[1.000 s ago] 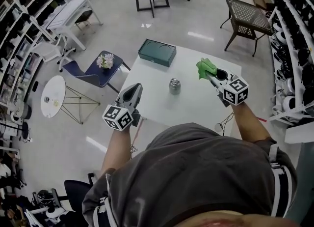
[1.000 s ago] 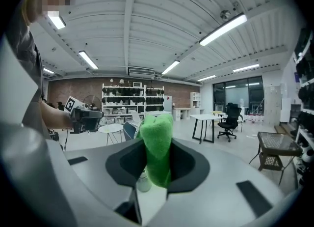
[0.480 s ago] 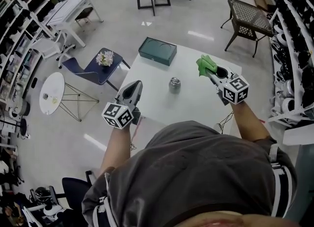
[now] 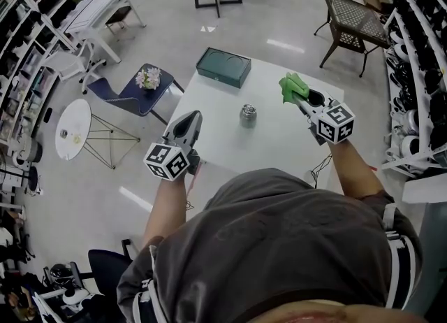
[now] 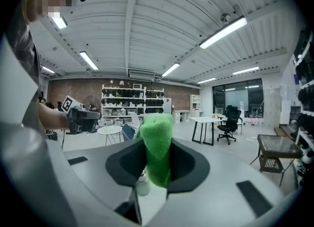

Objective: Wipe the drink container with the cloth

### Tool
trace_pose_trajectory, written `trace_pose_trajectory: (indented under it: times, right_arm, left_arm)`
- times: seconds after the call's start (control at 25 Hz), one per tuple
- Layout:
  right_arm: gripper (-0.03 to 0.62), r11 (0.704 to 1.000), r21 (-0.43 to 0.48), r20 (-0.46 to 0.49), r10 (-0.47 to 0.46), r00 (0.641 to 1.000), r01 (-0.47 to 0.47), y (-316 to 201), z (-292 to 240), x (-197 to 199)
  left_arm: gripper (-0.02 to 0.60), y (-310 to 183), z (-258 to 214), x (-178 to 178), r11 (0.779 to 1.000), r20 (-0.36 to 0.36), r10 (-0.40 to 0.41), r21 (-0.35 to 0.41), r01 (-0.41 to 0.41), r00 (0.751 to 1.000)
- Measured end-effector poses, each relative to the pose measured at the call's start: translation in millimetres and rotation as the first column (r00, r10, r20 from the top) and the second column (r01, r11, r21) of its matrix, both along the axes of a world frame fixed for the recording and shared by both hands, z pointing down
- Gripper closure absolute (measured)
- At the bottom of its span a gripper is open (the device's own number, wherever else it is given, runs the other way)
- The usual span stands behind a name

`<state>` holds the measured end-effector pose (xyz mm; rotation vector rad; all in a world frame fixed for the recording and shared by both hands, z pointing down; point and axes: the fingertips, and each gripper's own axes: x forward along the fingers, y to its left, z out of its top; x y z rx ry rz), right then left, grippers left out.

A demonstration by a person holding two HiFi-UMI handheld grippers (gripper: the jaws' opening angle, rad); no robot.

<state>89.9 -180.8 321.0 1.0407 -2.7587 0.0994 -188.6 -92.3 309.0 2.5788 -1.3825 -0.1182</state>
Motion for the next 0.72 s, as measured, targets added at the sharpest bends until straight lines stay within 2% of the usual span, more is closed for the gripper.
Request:
trace_pose_trajectory:
  times: [0.72]
  right_arm:
    - [0.503,1.0,0.022,-0.028,0.015,0.999,-0.015,1.4,-1.8,2.4]
  left_arm:
    - [0.577,5.3,2.4,0.6,1.0,-0.001,-0.01,-0.008,0.01,1.0]
